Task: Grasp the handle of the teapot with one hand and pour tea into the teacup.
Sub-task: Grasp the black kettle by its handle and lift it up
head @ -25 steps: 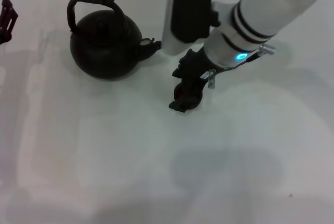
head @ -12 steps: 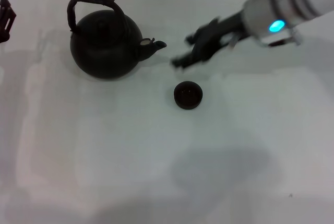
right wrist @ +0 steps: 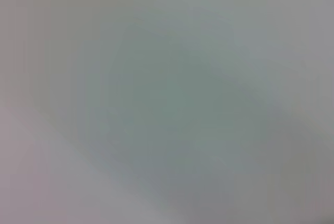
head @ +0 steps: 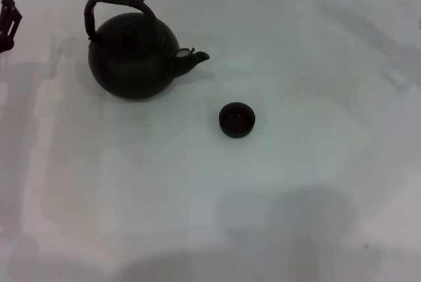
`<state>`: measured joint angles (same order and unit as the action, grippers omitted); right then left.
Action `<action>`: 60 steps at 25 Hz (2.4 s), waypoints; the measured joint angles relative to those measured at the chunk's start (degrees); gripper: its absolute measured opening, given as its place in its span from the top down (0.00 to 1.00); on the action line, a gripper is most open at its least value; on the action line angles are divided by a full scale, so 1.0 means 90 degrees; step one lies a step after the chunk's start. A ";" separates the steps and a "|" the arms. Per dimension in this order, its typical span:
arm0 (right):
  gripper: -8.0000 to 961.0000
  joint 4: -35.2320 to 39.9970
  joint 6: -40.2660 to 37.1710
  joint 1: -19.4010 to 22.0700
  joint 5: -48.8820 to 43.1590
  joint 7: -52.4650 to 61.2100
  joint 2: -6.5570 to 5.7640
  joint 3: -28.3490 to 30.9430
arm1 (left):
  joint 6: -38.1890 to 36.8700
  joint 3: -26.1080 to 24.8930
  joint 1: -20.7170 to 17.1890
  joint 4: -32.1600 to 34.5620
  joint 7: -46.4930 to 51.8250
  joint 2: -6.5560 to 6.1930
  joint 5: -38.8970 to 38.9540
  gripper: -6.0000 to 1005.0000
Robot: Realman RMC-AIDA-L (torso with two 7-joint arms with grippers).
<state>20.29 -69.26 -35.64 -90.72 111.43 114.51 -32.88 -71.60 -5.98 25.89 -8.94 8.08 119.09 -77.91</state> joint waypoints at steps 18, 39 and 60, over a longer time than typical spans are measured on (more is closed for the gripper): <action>0.14 -0.2225 0.0301 0.0093 0.4215 -1.1738 0.0186 0.0353 | -0.0655 0.1032 -0.0692 -0.0031 0.0576 0.0028 -0.0133 0.16; 0.14 -0.2379 0.0871 -0.0023 0.4607 -1.1562 0.0187 0.0363 | -0.0549 0.2438 -0.0359 0.0043 0.0651 0.0006 -0.0115 0.16; 0.14 -0.2412 0.1014 -0.0040 0.4612 -1.1537 0.0186 0.0362 | 0.0577 0.2471 0.0449 0.0432 0.0534 0.0003 -0.0143 0.16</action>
<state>-1.41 -60.13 -36.00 -49.21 7.60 116.19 -29.62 -66.41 16.26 29.93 -5.06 12.89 119.12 -79.20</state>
